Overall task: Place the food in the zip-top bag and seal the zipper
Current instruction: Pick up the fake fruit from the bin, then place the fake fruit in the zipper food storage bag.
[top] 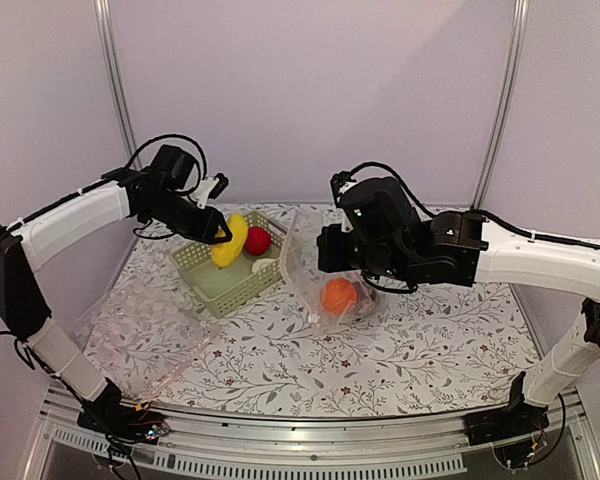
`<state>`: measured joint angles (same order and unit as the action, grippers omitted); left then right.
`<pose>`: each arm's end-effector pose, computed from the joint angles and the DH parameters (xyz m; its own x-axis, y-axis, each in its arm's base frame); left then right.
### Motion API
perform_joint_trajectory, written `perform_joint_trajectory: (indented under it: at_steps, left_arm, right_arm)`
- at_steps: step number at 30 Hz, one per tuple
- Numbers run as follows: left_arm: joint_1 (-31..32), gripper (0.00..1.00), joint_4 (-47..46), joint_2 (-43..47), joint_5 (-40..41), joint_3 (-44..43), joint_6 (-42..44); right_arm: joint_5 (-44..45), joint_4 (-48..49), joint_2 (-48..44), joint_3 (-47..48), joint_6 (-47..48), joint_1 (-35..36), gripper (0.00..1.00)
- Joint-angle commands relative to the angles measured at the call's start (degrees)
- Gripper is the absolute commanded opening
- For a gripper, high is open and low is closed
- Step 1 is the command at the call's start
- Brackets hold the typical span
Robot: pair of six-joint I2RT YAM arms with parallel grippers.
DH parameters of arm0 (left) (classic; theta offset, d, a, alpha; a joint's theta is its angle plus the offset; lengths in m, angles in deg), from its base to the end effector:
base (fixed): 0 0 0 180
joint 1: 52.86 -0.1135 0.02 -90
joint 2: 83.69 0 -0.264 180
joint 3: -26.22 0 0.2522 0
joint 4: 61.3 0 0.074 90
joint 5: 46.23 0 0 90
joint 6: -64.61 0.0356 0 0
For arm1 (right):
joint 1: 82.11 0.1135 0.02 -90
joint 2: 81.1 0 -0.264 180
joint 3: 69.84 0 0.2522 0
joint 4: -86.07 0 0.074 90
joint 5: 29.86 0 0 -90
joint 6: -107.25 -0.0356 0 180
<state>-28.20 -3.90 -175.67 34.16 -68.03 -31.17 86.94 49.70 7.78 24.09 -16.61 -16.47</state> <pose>0.3097 -0.1487 0.2978 -0.7920 0.2543 -0.5550 0.4205 0.8863 -0.1938 0.1616 0.3181 0.3447 -0.5426 0.0074 -0.8400 -0.4238 0.8609 0.2813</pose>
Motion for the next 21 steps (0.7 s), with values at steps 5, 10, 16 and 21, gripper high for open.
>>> perform_joint_trajectory:
  at_steps: [5, 10, 16, 21]
  left_arm:
    - [3.09, 0.35, -12.88, 12.31, -25.64, 5.55, 1.13]
    - [9.30, 0.35, -23.05, 18.48, -29.92, 11.41, -1.48]
    - [13.68, 0.35, -37.07, 23.35, -24.54, 19.64, -6.77]
    - [15.44, 0.35, -39.98, 22.79, -20.51, 21.86, -8.56]
  right_arm:
    - [0.53, 0.25, 0.24, 1.61, -0.28, 0.44, 0.00]
    - [0.36, 0.27, 0.56, 2.08, -0.19, 0.38, 0.00]
    - [-0.96, 0.48, 1.88, 3.56, -0.41, 0.41, 0.00]
    - [-1.73, 0.79, 2.44, 3.95, -0.58, 0.58, 0.00]
